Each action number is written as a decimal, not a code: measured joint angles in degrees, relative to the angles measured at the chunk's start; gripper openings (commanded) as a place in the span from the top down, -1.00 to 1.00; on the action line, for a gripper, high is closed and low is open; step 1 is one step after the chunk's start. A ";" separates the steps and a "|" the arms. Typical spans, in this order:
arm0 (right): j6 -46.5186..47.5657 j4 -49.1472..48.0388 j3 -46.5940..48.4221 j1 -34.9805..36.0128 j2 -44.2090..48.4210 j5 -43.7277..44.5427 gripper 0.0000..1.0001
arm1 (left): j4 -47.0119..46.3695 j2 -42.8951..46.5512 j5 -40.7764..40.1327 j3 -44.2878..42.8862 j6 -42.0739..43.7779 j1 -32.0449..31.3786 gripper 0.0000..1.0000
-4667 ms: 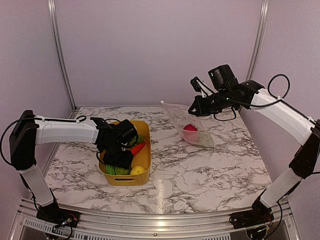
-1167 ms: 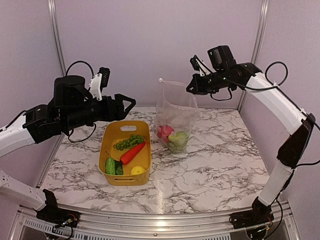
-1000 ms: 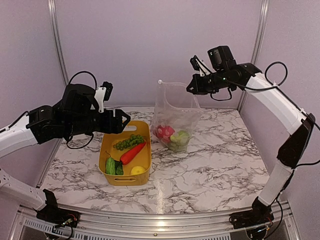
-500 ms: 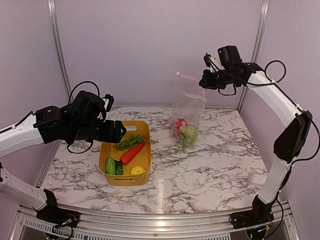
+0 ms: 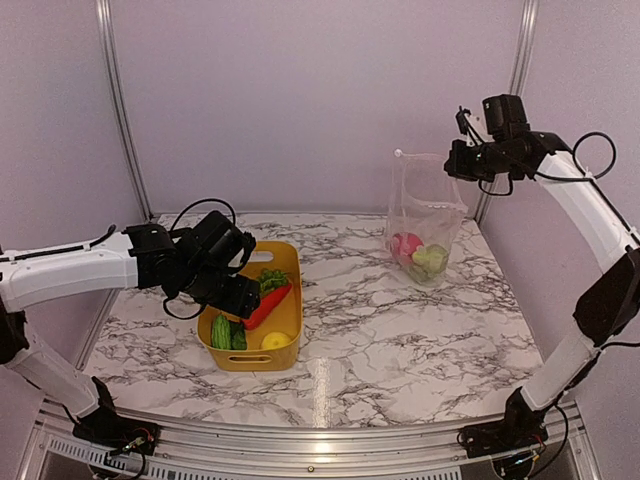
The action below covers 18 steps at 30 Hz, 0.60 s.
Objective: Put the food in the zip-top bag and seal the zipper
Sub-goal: Adjust the zipper food storage bag at the center of the board.
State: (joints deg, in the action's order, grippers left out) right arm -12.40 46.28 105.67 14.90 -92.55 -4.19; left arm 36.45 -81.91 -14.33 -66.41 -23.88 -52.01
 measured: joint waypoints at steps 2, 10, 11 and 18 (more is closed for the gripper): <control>0.02 -0.28 -1.79 -0.42 1.64 -0.22 1.00 | 0.37 -2.14 0.76 -0.17 0.74 0.17 -0.49; -1.27 -2.95 -9.92 1.53 2.32 -5.35 1.00 | 2.47 -11.41 3.02 -4.85 4.26 3.06 -0.45; -1.31 -3.02 -10.36 2.51 2.16 -5.77 1.00 | 2.51 -12.11 3.39 -5.38 4.81 3.58 -0.44; -2.62 -4.57 -11.39 9.03 1.70 -8.22 1.00 | 2.32 -16.15 5.16 -7.41 7.69 5.92 -0.29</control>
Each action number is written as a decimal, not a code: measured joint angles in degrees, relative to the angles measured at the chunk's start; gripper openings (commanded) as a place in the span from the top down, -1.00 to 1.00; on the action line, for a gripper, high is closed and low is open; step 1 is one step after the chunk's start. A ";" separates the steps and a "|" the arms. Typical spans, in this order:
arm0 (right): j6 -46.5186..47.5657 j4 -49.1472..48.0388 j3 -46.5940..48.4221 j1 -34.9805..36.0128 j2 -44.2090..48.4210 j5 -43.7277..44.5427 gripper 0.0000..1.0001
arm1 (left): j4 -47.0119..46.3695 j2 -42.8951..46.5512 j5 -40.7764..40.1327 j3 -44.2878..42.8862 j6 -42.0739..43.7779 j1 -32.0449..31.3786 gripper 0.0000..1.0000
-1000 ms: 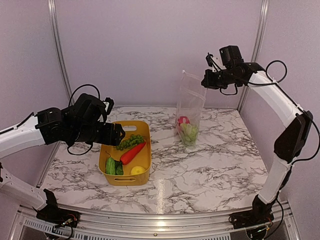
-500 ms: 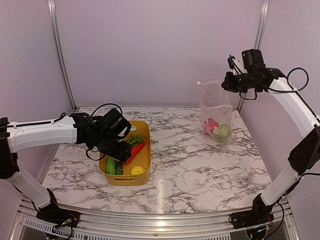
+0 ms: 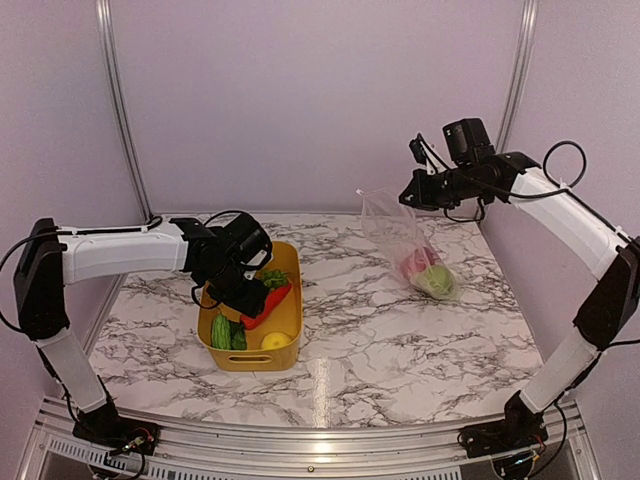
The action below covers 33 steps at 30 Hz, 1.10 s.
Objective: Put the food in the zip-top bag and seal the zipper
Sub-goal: Adjust the zipper food storage bag at the center of the board, then pick up the fake vegetable from the bin.
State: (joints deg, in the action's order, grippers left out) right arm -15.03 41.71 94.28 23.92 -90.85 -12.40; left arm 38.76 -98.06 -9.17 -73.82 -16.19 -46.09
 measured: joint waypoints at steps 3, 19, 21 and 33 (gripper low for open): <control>-0.76 -0.90 -1.25 1.60 0.00 -0.74 1.00 | -0.02 -2.45 1.33 -0.81 1.27 0.79 -0.24; -1.25 -1.01 -3.69 2.25 0.59 -2.03 1.00 | 0.11 -16.06 3.15 -7.80 7.04 3.93 0.18; -1.03 -0.98 -3.69 2.25 0.61 -2.10 1.00 | 0.13 -16.35 3.28 -7.85 7.43 3.93 0.28; -0.17 -1.49 -3.80 2.25 0.63 -2.34 1.00 | 5.03 -5.99 6.40 -7.91 5.53 3.93 0.49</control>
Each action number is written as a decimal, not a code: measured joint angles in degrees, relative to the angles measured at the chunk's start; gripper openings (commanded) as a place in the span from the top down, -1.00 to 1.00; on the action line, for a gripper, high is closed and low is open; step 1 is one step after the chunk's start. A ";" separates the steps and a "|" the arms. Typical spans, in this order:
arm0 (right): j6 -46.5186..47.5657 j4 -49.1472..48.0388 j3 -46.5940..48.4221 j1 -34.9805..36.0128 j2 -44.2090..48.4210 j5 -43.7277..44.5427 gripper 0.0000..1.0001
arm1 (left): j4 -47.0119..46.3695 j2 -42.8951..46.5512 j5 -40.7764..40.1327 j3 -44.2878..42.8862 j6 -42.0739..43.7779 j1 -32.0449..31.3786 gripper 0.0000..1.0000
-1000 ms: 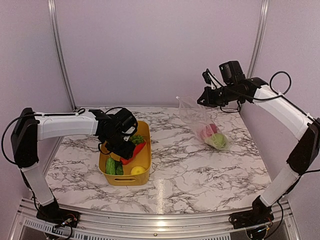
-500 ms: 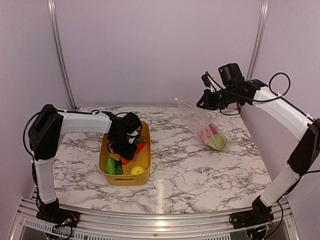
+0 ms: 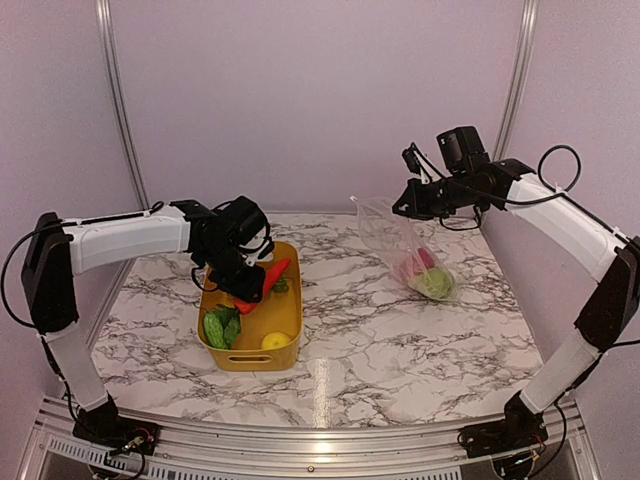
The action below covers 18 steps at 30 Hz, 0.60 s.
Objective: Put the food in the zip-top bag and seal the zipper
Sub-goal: Pick up the fake vegetable from the bin.
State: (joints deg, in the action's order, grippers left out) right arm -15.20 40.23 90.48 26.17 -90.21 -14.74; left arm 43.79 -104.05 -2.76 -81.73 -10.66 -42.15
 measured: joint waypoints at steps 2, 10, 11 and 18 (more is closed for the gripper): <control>-0.02 -0.15 0.02 0.00 -0.11 -0.31 1.00 | 0.74 4.72 1.95 -0.07 -0.46 0.00 0.51; 0.00 -0.70 2.93 0.02 -5.11 -1.77 1.00 | 1.40 15.08 8.79 -2.89 -3.78 -0.55 0.54; 0.02 -0.74 3.28 0.02 -5.90 -1.90 1.00 | 1.33 15.30 9.14 -4.00 -4.39 -0.61 0.54; 0.28 -0.50 4.33 0.02 -7.78 -3.02 1.00 | -8.22 17.42 12.33 -7.85 -8.28 -0.72 0.59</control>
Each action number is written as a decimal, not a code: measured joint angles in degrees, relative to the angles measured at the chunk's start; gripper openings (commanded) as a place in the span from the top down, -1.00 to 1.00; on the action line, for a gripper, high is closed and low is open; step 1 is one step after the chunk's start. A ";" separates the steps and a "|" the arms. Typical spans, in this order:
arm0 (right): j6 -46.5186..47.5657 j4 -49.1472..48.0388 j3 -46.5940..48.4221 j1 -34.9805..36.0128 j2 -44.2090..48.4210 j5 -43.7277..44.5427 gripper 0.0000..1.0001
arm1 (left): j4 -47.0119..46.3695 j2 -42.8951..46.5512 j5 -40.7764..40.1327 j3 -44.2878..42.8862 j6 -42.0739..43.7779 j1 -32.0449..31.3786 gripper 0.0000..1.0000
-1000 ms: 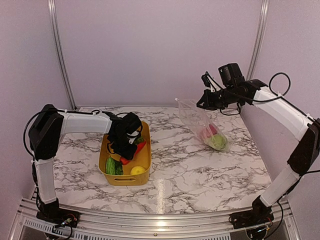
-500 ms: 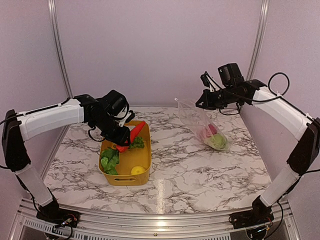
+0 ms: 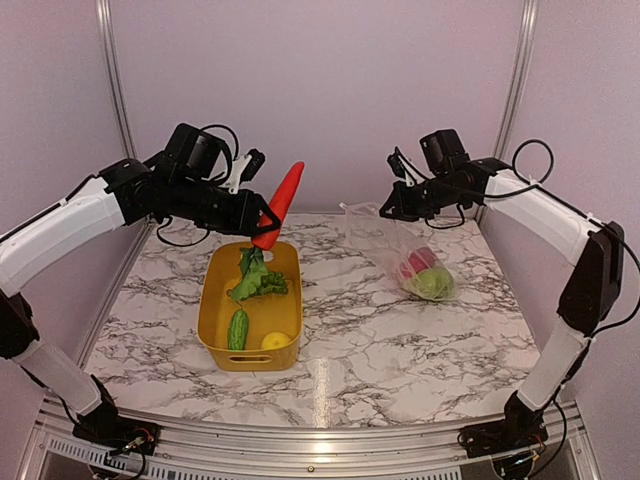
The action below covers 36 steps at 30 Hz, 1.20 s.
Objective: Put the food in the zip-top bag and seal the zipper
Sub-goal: Pick up the fake vegetable from the bin, then place the fake vegetable in the zipper food storage bag.
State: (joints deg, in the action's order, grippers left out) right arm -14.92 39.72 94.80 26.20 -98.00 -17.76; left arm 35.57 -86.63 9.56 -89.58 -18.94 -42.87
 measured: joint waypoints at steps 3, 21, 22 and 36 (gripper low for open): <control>0.22 -0.07 0.94 0.00 0.00 0.07 1.00 | -5.60 0.20 2.38 0.00 -2.62 -0.15 0.59; 0.09 1.01 -0.87 0.00 4.17 0.66 1.00 | -28.63 -0.61 4.94 11.37 -10.95 -1.49 0.54; -0.04 1.27 -0.87 0.00 4.17 0.52 1.00 | -31.65 -0.85 4.55 11.34 -11.69 -1.68 0.54; -4.24 4.33 4.26 0.44 4.17 -2.93 1.00 | -63.12 -16.11 -1.44 -1.01 -16.65 -6.60 0.53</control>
State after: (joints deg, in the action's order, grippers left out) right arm -19.16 44.05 99.07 26.63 -93.82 -20.69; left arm -27.55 -102.74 8.12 -90.59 -35.59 -49.47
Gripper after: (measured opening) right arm 0.004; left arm 0.381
